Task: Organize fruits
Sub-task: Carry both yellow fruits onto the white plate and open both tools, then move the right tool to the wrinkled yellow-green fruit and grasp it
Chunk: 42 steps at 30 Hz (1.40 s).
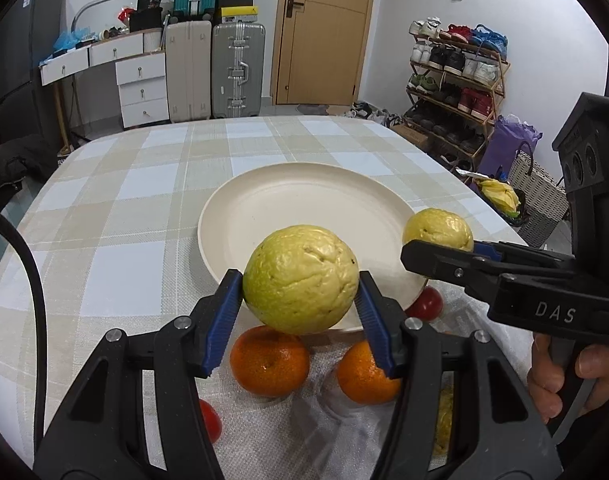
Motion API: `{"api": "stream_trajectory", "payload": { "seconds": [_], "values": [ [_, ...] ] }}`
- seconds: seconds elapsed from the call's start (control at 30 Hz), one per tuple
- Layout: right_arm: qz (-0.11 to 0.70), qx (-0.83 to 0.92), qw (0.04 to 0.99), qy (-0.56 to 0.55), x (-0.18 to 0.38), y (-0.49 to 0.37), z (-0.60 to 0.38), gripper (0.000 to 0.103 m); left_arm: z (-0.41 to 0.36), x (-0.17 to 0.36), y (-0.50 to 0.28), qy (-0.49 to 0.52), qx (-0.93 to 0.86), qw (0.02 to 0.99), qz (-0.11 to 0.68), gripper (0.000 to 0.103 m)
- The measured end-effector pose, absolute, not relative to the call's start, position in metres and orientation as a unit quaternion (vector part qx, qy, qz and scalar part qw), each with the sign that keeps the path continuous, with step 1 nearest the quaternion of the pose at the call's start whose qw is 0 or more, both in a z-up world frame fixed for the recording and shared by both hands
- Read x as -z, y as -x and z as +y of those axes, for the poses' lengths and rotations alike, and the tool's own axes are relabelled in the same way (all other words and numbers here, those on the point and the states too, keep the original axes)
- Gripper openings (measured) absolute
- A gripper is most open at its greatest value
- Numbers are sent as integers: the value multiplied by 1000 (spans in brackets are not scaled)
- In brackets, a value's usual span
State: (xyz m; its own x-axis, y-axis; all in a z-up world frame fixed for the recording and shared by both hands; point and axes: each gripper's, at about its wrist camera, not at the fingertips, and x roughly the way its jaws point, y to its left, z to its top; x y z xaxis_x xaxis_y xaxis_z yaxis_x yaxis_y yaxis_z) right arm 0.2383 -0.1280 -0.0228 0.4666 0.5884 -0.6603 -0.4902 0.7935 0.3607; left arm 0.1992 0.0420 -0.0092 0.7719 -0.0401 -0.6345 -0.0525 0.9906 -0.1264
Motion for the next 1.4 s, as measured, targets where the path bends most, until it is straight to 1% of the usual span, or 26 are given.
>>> {"api": "stream_trajectory", "payload": {
  "seconds": [0.33,0.53,0.57,0.6,0.63,0.7,0.73,0.77,0.83,0.87,0.97,1.23,1.4],
  "values": [
    [409,-316,855,-52,25,-241,-124,49,46,16,-216,76,-2,933,352,55],
    [404,-306,860,-52,23,-238,-127,52,47,16,-214,75,-8,937,340,55],
    [403,-302,863,-50,23,-236,-128,55,46,15,-211,72,-10,939,337,55],
    [401,-298,865,-50,22,-234,-130,62,46,14,-209,68,-11,939,336,57],
    [399,-295,867,-49,20,-232,-132,67,46,13,-208,65,-13,940,336,60],
    [391,-289,872,-46,16,-227,-136,82,47,11,-200,64,-16,941,331,76],
    [386,-288,876,-44,12,-222,-138,85,48,9,-194,64,-17,943,326,80],
    [381,-287,878,-41,9,-219,-139,90,49,6,-188,64,-18,945,319,83],
    [376,-286,881,-32,4,-211,-142,97,51,2,-177,64,-19,948,313,83],
    [375,-285,882,-27,2,-207,-143,100,52,-1,-171,64,-17,948,311,86],
    [373,-287,882,-15,-4,-193,-144,103,53,-10,-151,69,-19,951,301,103],
    [369,-272,889,-6,-13,-166,-152,103,52,-25,-103,69,-30,954,292,103],
    [371,-279,886,11,-14,-155,-153,103,54,-26,-88,72,-33,952,295,103]
  ]
}}
